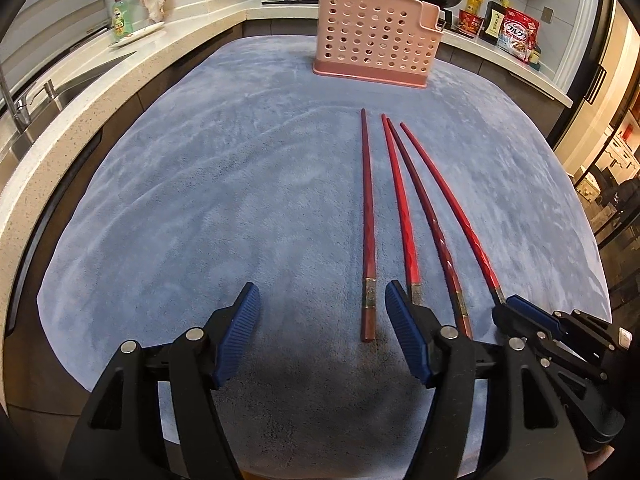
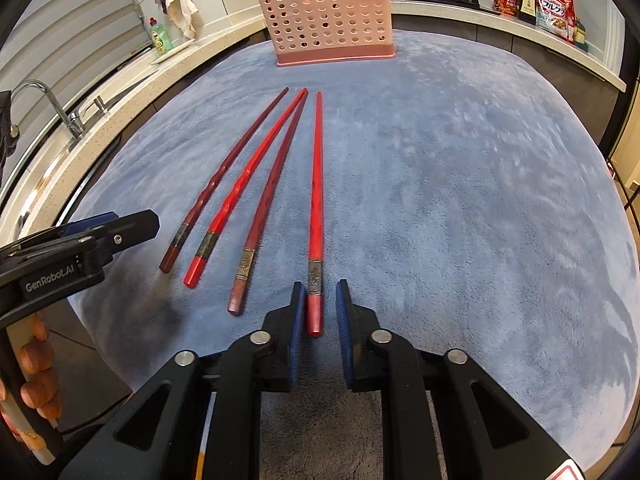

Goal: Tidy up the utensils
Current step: 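Grasp a bright red chopstick with the right tool while the left tool grasps a dark red chopstick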

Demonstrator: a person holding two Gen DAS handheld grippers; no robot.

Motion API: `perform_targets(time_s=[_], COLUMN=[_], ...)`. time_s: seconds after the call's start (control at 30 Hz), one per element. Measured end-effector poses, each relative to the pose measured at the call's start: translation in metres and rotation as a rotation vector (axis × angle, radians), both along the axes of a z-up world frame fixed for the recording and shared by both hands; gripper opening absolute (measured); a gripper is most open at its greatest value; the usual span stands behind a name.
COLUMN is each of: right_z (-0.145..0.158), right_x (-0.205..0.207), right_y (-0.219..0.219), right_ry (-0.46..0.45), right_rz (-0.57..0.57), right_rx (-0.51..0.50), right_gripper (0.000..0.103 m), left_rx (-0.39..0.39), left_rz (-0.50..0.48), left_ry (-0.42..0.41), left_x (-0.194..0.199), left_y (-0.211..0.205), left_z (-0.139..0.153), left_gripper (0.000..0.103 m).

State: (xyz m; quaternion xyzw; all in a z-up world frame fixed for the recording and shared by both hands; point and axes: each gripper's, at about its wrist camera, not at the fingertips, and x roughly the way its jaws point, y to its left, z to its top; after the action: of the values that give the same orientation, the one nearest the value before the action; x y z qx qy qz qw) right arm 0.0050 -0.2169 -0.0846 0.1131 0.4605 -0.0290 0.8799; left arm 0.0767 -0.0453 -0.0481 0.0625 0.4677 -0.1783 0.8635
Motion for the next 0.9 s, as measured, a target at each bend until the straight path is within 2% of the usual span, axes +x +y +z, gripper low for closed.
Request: perform_targets(time_s=[0.07, 0.4, 0.57, 0.9], right_z=[-0.001, -0.002, -0.002, -0.003], right_x=[0.0, -0.005, -0.005, -0.005], right_y=[-0.002, -0.005, -0.005, -0.005], right_ry=[0.001, 0.002, 0.001, 0.001], right_rz=[-0.007, -0.019, -0.019, -0.019], right_rx=[0.002, 0.003, 0.005, 0.001], right_gripper=[0.007, 0.007, 0.007, 0.007], left_rx=[0.004, 0.039, 0.053, 0.082], left_rz=[-0.008, -0.02, -0.013, -0.016], left_ry=[0.002, 0.023, 0.034, 0.015], left_x=[-0.001, 0.0, 0.004, 0.005], left_y=[-0.002, -0.008, -0.008, -0.014], left_z=[-0.001, -0.017, -0.024, -0.027], left_gripper=[0.063, 0.062, 0.056, 0.051])
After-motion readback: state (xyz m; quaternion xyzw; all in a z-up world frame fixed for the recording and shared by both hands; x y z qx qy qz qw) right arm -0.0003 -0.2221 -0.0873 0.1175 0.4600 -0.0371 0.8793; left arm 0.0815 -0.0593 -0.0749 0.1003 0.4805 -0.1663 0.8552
